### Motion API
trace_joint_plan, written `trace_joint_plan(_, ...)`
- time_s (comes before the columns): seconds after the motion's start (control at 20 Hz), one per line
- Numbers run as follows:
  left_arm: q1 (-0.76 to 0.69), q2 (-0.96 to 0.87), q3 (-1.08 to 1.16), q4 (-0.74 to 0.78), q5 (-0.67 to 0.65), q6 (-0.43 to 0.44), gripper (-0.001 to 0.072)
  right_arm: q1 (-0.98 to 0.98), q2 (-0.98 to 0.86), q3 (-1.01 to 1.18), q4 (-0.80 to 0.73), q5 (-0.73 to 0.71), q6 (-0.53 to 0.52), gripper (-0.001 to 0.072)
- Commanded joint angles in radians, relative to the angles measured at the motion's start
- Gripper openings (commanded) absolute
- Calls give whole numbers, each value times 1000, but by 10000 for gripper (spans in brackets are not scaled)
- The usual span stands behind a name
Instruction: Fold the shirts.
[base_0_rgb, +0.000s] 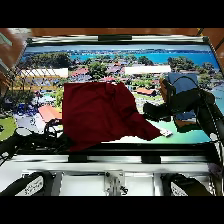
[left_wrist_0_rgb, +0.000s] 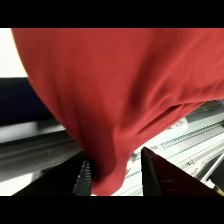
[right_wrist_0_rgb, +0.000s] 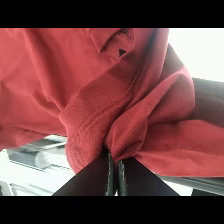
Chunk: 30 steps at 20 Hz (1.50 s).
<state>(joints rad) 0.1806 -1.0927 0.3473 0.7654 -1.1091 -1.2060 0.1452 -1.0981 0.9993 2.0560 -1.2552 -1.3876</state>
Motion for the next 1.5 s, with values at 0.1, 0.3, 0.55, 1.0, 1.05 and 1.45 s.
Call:
trace_joint_plan(0.1,-25,-1,64,-252,-61,171,31,-1,0,27,159,103,-16,82)
trace_joint_plan(0.3,-24,166,432,-278,-172,358,30,-1,19,258,175,110,-192,75)
trace_joint_plan(0.55,80,424,1109,-177,108,303,31,-1,165,659,-23,259,-270,76)
trace_joint_plan(1.0,281,552,1580,238,118,-24,32,-1,479,793,-183,443,-190,75)
trace_joint_plan(1.05,280,545,1575,304,53,-80,32,-1,490,793,-212,411,-157,75)
trace_joint_plan(1.45,280,547,1126,164,-330,-108,33,-1,383,678,-422,-328,101,75)
